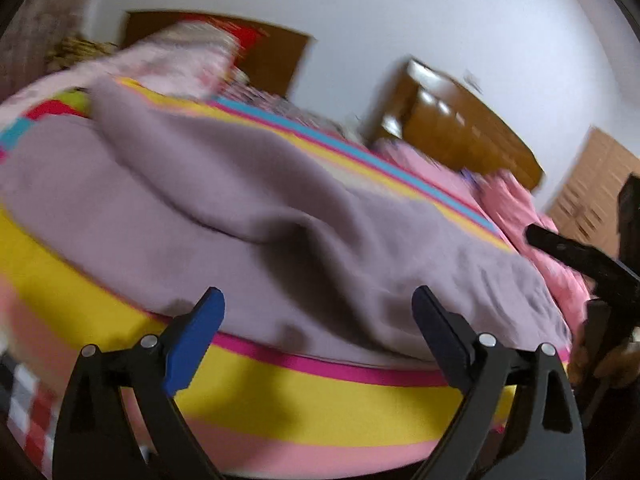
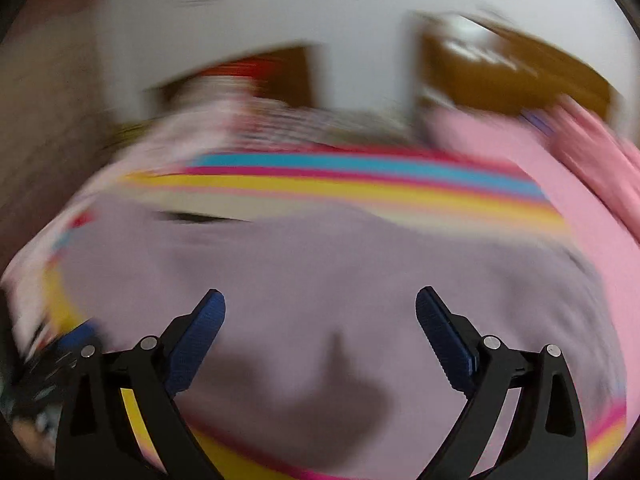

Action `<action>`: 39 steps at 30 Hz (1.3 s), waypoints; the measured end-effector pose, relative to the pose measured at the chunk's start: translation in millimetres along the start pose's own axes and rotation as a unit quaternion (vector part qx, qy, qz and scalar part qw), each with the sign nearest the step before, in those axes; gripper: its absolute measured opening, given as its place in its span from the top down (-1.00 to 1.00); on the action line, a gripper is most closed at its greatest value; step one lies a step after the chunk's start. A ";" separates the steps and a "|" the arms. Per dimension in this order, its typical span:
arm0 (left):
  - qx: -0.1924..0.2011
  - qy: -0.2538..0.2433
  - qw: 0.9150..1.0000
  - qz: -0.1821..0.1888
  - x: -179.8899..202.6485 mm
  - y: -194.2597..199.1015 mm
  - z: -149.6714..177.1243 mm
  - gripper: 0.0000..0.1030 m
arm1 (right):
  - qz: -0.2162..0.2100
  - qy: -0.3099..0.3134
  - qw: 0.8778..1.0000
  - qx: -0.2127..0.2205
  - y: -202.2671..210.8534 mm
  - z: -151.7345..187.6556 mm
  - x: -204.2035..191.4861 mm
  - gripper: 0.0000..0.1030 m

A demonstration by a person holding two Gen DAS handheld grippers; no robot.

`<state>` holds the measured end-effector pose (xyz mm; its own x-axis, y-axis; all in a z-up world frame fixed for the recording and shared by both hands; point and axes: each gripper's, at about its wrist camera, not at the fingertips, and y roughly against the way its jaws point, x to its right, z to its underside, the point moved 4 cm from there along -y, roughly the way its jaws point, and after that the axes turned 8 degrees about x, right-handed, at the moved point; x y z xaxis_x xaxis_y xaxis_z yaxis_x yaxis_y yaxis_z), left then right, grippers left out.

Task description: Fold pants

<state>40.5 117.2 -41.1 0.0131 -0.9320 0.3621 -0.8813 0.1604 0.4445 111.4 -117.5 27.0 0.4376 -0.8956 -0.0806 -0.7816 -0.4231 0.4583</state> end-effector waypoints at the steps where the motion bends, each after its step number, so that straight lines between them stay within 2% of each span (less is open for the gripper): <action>1: 0.012 0.008 0.999 -0.029 -20.7 6.6 -6.1 -0.88 | -0.029 0.017 0.999 0.006 -4.4 -7.2 -16.0 -0.81; 2: 0.017 0.016 0.999 -0.049 -35.8 10.0 -9.7 -0.91 | -0.077 0.039 0.996 0.012 -16.1 -19.4 -41.7 -0.81; 4: 0.020 0.049 0.992 -0.118 -84.9 16.1 -19.6 -0.91 | -0.166 0.066 0.984 0.008 -47.7 -43.2 -88.6 -0.81; 5: 0.020 0.063 0.988 -0.141 -102.2 18.0 -23.0 -0.89 | -0.196 0.072 0.978 0.005 -59.7 -51.0 -104.1 -0.81; 6: 0.022 0.085 0.982 -0.165 -125.9 21.2 -27.6 -0.87 | -0.241 0.082 0.967 -0.002 -78.6 -61.7 -128.0 -0.75; 7: 0.025 0.100 0.979 -0.178 -141.7 24.0 -30.8 -0.83 | -0.281 0.091 0.955 -0.011 -98.2 -70.9 -152.3 -0.54; 9: 0.033 0.139 0.968 -0.205 -180.6 28.2 -39.1 -0.32 | -0.332 0.104 0.937 -0.041 -137.1 -83.9 -192.6 -0.37; 11: 0.032 0.170 0.959 -0.226 -210.2 27.5 -44.6 -0.21 | -0.365 0.111 0.921 -0.078 -180.4 -92.1 -232.9 -0.26; 13: 0.038 0.207 0.947 -0.242 -237.2 25.0 -49.6 -0.21 | -0.390 0.121 0.905 -0.116 -225.9 -98.6 -268.6 -0.16; 16: 0.049 0.259 0.934 -0.240 -259.1 20.4 -52.6 -0.22 | -0.410 0.142 0.887 -0.160 -272.5 -92.7 -318.8 -0.09; 20: 0.058 0.276 0.926 -0.250 -273.6 5.8 -67.0 -0.30 | -0.400 0.185 0.873 -0.209 -326.1 -76.0 -357.4 -0.09; 22: 0.052 0.266 0.926 -0.263 -279.1 -3.2 -73.4 -0.31 | -0.382 0.221 0.869 -0.222 -340.1 -62.9 -363.1 -0.04; 25: 0.039 0.260 0.929 -0.261 -285.9 -9.4 -83.3 -0.33 | -0.366 0.273 0.860 -0.229 -357.7 -48.9 -363.1 0.03; 27: 0.050 0.270 0.921 -0.276 -296.4 -5.3 -84.9 -0.33 | -0.383 0.272 0.853 -0.227 -359.9 -46.2 -358.6 0.04; 28: 0.049 0.279 0.919 -0.274 -301.3 -5.9 -84.2 -0.33 | -0.393 0.270 0.849 -0.228 -357.0 -44.1 -355.1 0.23; 29: 0.040 0.277 0.920 -0.273 -302.3 -9.5 -85.7 -0.30 | -0.400 0.271 0.846 -0.225 -354.4 -42.8 -354.6 0.29; 30: 0.034 0.265 0.922 -0.279 -302.9 -12.8 -88.5 -0.20 | -0.401 0.278 0.846 -0.214 -350.8 -41.6 -353.8 0.35; 31: 0.028 0.247 0.926 -0.284 -299.3 -16.2 -92.0 -0.02 | -0.402 0.282 0.846 -0.206 -347.8 -41.3 -353.8 0.48; 32: 0.025 0.238 0.928 -0.286 -297.6 -17.4 -93.7 0.54 | -0.398 0.283 0.850 -0.198 -349.4 -45.1 -354.0 0.60; 33: 0.024 0.234 0.929 -0.286 -295.9 -16.8 -96.2 0.81 | -0.396 0.281 0.853 -0.192 -348.1 -48.2 -352.7 0.67; 34: 0.030 0.236 0.929 -0.284 -295.2 -13.3 -99.7 0.92 | -0.396 0.276 0.856 -0.186 -346.8 -52.5 -351.0 0.69; 36: 0.049 0.235 0.934 -0.264 -294.4 -6.8 -111.2 0.91 | -0.387 0.278 0.863 -0.165 -341.5 -61.8 -349.2 0.70; 39: 0.074 0.212 0.940 -0.256 -288.1 1.0 -131.9 0.91 | -0.368 0.280 0.876 -0.139 -337.9 -76.4 -351.7 0.71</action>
<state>98.2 428.7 -36.9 0.6127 -0.6569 0.4395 -0.7642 -0.3505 0.5415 255.5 351.0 -31.9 0.9876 -0.1532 -0.0344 -0.0911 -0.7375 0.6692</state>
